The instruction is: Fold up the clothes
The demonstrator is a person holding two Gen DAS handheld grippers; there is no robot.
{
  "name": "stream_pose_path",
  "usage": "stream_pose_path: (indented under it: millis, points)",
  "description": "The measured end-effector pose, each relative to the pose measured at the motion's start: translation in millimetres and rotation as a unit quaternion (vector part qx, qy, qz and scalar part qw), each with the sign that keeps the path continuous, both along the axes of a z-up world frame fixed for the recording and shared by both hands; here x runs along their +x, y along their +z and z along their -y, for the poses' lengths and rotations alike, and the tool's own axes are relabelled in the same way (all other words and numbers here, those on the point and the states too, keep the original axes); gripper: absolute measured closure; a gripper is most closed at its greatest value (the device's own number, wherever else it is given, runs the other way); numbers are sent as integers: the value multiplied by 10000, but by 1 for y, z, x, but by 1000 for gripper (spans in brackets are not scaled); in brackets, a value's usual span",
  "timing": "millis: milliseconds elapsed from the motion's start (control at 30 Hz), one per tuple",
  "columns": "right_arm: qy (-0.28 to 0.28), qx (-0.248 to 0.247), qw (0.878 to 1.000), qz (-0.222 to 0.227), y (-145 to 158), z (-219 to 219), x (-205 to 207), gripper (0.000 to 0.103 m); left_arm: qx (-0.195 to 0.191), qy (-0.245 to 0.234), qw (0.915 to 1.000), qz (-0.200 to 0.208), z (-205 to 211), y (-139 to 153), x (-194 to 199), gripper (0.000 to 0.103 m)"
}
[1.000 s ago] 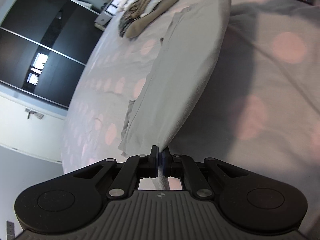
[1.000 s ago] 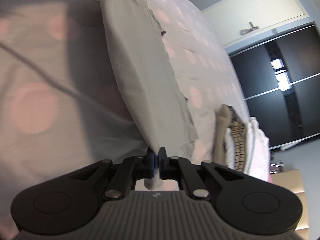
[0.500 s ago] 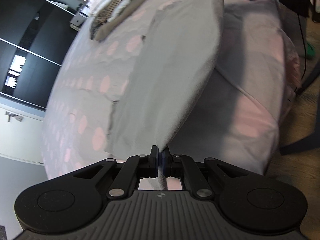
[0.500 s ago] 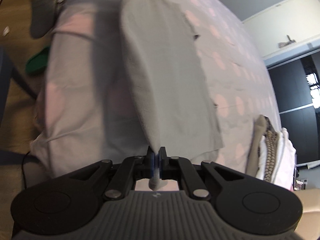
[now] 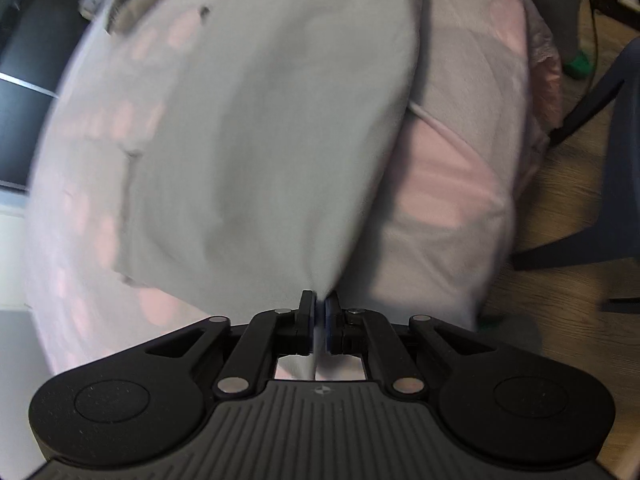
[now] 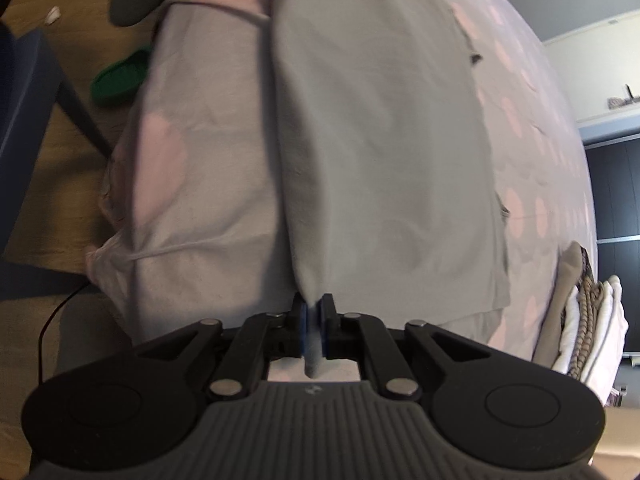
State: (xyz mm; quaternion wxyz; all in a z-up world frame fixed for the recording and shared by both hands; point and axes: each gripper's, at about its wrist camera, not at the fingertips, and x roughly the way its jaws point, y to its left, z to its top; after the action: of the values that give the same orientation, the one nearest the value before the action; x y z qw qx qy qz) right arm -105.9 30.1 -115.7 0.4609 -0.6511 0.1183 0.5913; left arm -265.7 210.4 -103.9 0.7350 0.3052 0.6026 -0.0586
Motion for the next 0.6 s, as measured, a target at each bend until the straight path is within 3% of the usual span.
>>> stream_pose_path:
  millis: [67,100,167,267,367,500,600]
  points:
    - [79,-39,9998,-174,4,3,-3,84,-442,150,9989,-49,-5,8,1,99]
    - [73,28,9996,-276,9,4,-3,76,-595,224,9980,41,-7,14,2,99]
    - [8,179,9986,-489,19,5,-2,74,-891,375,9951,227,-13,25,4,98]
    - [-496,563,9933,-877,40,-3,16,72,-1188,658,9889,610,-26,42,10,91]
    - [-1281,1029,9791,-1195,56,-14,42,71,-1358,1062,9798,1011,-39,54,18,90]
    - [-2616,1497,9359,-1825,68,-28,89,71,-1447,1733,9632,1457,-60,63,32,83]
    - [-3688,1727,8827,-2345,69,-33,131,60,-1476,2252,9480,1699,-78,66,43,82]
